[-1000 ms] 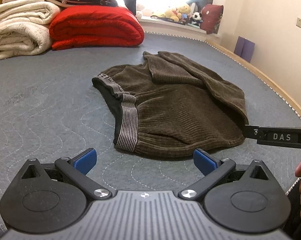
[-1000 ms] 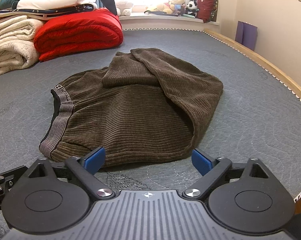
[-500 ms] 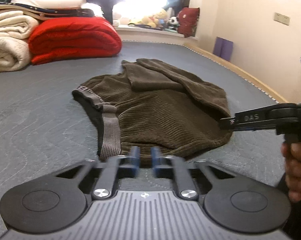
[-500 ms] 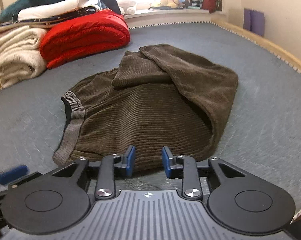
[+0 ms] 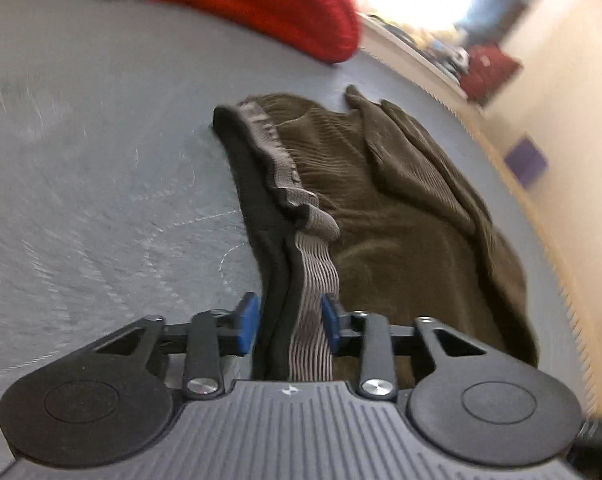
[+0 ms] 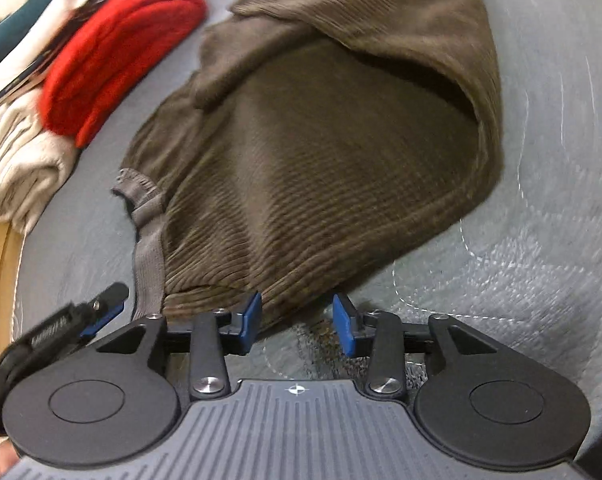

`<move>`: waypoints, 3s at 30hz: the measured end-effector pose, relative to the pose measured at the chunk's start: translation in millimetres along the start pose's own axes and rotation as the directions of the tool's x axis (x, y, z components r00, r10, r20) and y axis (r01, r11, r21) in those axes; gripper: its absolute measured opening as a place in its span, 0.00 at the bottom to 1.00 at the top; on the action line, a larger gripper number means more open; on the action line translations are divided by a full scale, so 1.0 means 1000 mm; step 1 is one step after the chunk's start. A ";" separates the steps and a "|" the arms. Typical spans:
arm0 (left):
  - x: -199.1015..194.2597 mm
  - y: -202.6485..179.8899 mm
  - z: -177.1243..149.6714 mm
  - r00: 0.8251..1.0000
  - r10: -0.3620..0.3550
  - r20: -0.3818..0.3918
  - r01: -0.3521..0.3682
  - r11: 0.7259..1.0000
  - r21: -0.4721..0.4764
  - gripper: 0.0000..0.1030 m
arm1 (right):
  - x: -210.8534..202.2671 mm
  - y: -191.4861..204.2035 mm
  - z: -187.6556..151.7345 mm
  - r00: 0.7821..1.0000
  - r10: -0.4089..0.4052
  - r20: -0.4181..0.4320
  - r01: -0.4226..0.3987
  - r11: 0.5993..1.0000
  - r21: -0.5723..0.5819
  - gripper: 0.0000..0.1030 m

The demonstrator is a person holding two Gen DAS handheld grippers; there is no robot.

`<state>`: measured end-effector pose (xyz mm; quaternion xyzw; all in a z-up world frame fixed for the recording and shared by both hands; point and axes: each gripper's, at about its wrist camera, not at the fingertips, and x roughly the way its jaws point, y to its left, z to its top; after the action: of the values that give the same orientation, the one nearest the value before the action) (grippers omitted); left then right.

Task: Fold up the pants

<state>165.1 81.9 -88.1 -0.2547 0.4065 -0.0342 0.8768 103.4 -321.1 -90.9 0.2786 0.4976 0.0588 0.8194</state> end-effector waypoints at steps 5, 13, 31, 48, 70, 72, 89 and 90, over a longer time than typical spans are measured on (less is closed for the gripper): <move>0.039 0.006 0.012 0.997 -0.068 -0.039 0.065 0.996 -0.062 0.51 | 0.019 -0.009 0.008 1.000 -0.015 0.005 0.015 0.995 0.102 0.41; 0.021 -0.011 0.031 0.996 -0.040 -0.081 0.046 0.996 0.078 0.17 | 0.022 -0.004 0.009 0.992 -0.053 0.118 0.048 0.998 0.046 0.13; -0.223 0.165 0.033 0.945 0.288 0.156 -0.273 0.955 -0.111 0.00 | -0.004 0.178 -0.159 0.985 0.132 -0.108 -0.165 0.894 -0.416 0.00; -0.097 0.150 0.041 0.991 0.106 -0.086 -0.111 0.992 -0.057 0.63 | -0.023 0.095 -0.114 0.973 -0.125 0.193 0.180 0.936 -0.303 0.40; -0.089 0.141 0.042 0.993 0.101 -0.060 -0.098 0.994 0.049 0.12 | 0.022 0.083 -0.049 0.930 -0.284 0.234 0.365 0.786 -0.498 0.07; -0.102 0.142 0.044 0.992 0.111 -0.056 -0.109 0.993 0.044 0.12 | 0.012 0.088 -0.054 0.929 -0.273 0.250 0.366 0.773 -0.518 0.07; -0.182 0.149 0.049 0.977 0.208 -0.055 -0.204 0.976 0.073 0.02 | -0.014 0.083 -0.084 0.948 -0.233 0.217 0.314 0.790 -0.527 0.06; -0.178 0.141 0.049 0.978 0.199 -0.058 -0.194 0.978 0.079 0.03 | -0.016 0.075 -0.084 0.941 -0.255 0.221 0.334 0.798 -0.501 0.06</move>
<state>61.5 272.7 -5.1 -0.1801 0.4564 0.0296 0.8708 37.8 -231.2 -69.1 -0.0365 0.4392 0.0457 0.8965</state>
